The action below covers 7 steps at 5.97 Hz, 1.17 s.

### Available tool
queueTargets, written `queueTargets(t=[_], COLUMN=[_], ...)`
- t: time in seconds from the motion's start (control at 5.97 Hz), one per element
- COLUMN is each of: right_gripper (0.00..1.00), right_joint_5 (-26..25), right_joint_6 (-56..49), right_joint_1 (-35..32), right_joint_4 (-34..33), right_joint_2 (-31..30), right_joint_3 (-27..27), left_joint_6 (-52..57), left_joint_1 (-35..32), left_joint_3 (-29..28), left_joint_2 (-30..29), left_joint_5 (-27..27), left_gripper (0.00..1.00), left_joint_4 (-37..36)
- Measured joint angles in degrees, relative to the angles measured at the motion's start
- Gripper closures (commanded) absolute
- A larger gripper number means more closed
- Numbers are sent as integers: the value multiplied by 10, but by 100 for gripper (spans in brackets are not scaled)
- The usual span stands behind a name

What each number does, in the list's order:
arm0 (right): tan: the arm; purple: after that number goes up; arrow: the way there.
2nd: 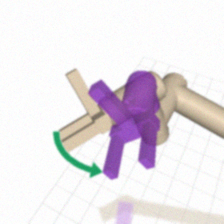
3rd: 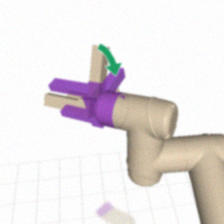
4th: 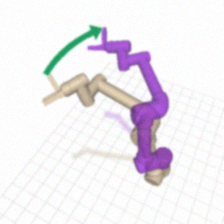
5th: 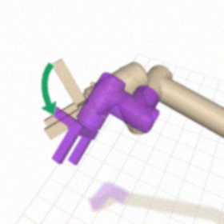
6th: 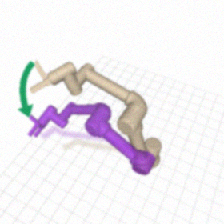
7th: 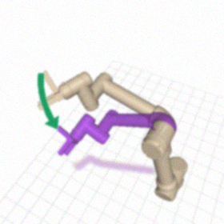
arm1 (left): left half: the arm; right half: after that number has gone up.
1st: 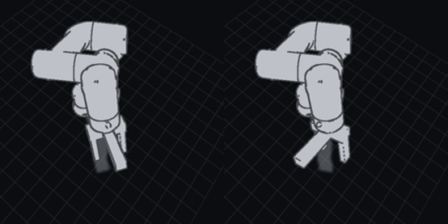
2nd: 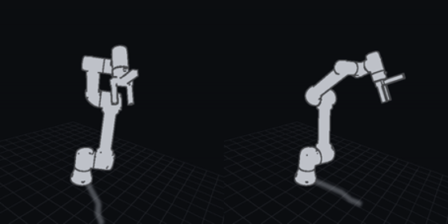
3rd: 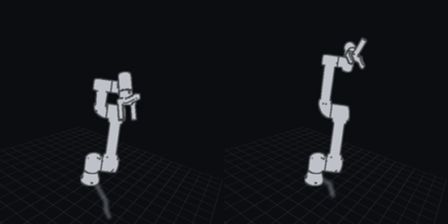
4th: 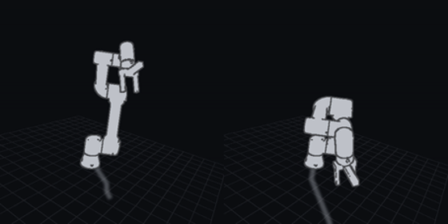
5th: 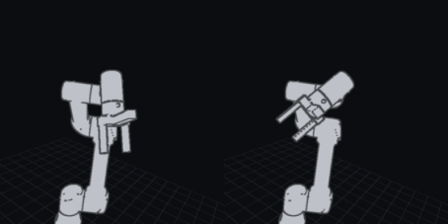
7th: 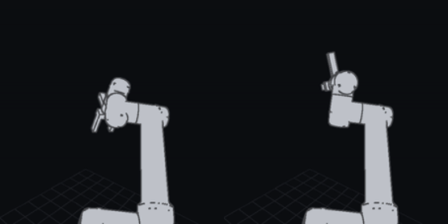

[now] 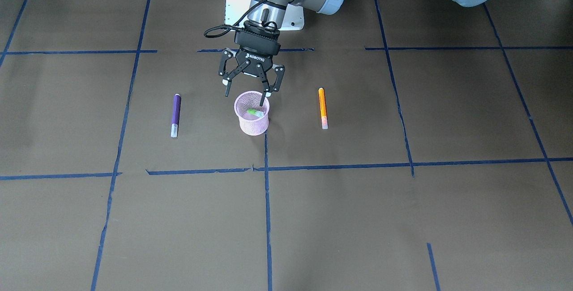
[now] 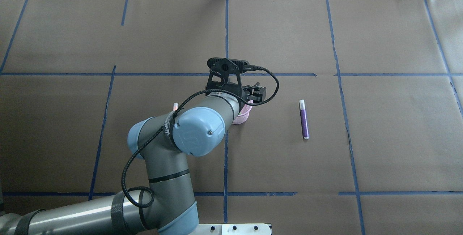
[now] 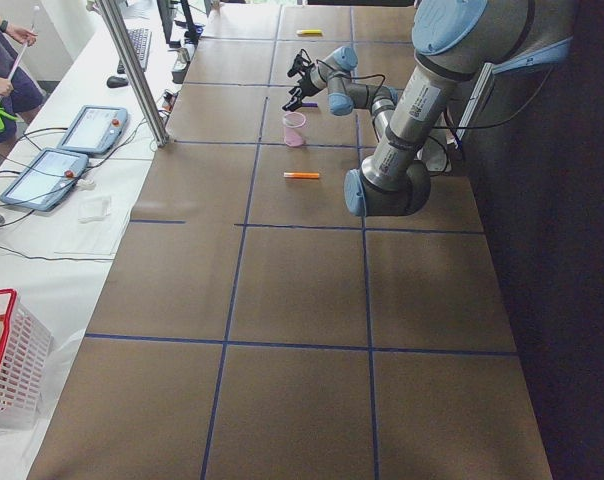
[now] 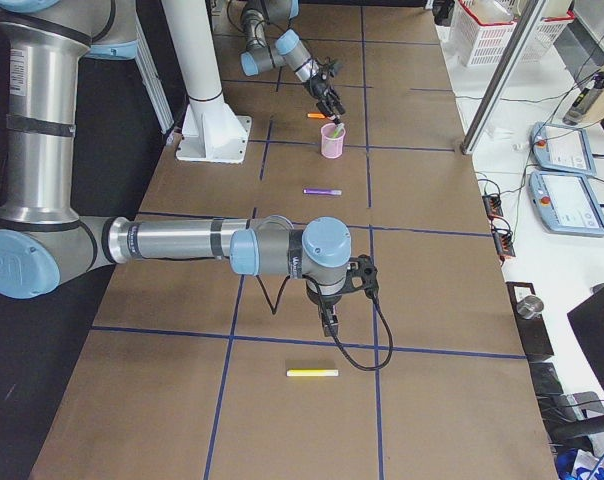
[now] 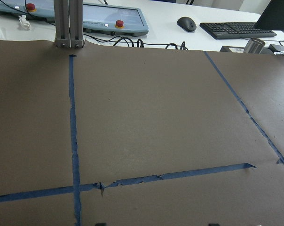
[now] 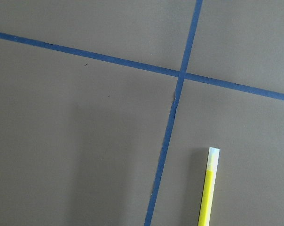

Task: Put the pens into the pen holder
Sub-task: 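Withdraw the left gripper from the cup toward the orange marker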

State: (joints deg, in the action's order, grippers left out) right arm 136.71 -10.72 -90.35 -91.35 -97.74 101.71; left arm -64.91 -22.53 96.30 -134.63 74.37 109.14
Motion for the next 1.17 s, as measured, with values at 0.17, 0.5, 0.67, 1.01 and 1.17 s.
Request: queueTargets(t=[0.17, 0.5, 0.67, 1.01, 1.17], right_gripper=[0, 0, 0, 13, 15], right_joint_5=[0, 0, -1, -15, -27], right_joint_6=[0, 4, 36, 165, 191], right_joint_1=[0, 0, 8, 63, 84], right_joint_4=[0, 21, 89, 281, 329], right_joint_2=[0, 2, 3, 9, 21], right_joint_3=[-5, -51, -107, -225, -273], left_joint_6=[0, 48, 108, 165, 169], left_joint_1=[-47, -143, -176, -204, -206], left_joint_3=[36, 74, 91, 110, 111], left_joint_2=[0, 7, 23, 57, 62], left_joint_5=[101, 302, 356, 395, 399], left_gripper=[0, 0, 0, 0, 0], left_joint_4=[-78, -226, -284, -310, -311])
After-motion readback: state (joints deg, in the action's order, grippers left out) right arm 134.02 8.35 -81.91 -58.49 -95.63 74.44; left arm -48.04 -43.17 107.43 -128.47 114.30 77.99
